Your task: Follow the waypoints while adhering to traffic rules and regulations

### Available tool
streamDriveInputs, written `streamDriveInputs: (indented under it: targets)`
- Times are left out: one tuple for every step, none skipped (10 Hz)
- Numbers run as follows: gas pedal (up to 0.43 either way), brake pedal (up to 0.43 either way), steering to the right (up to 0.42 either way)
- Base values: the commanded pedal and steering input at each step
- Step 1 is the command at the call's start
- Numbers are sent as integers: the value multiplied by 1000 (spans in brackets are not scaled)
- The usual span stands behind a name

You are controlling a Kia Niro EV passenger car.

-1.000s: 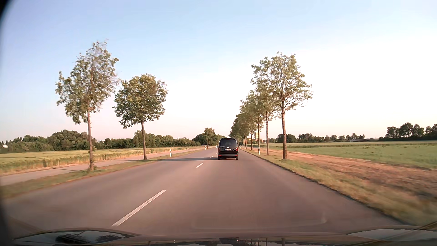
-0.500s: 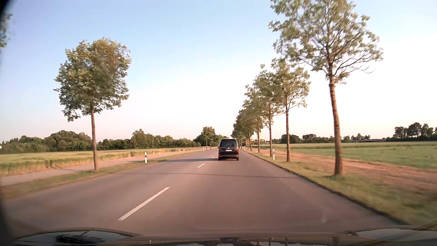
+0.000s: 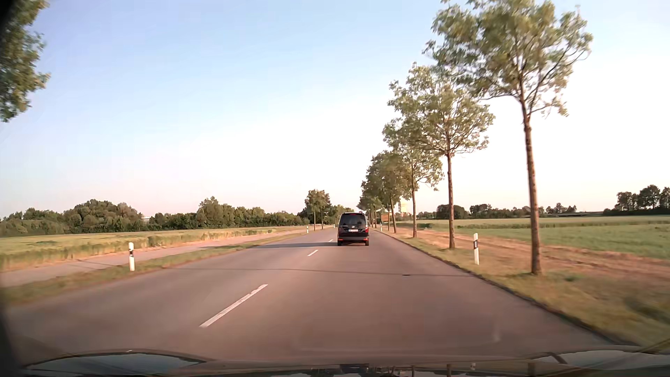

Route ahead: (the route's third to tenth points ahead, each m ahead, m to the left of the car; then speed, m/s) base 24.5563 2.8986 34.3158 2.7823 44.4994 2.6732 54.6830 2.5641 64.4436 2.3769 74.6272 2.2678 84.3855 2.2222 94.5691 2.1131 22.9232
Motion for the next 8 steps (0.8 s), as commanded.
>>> streamDriveInputs:
  targets:
    - [209, 18, 0]
    - [209, 18, -1]
    - [209, 18, -1]
    - [209, 18, 0]
    - [209, 18, 0]
    - [209, 18, 0]
    - [209, 18, 0]
    - [209, 18, 0]
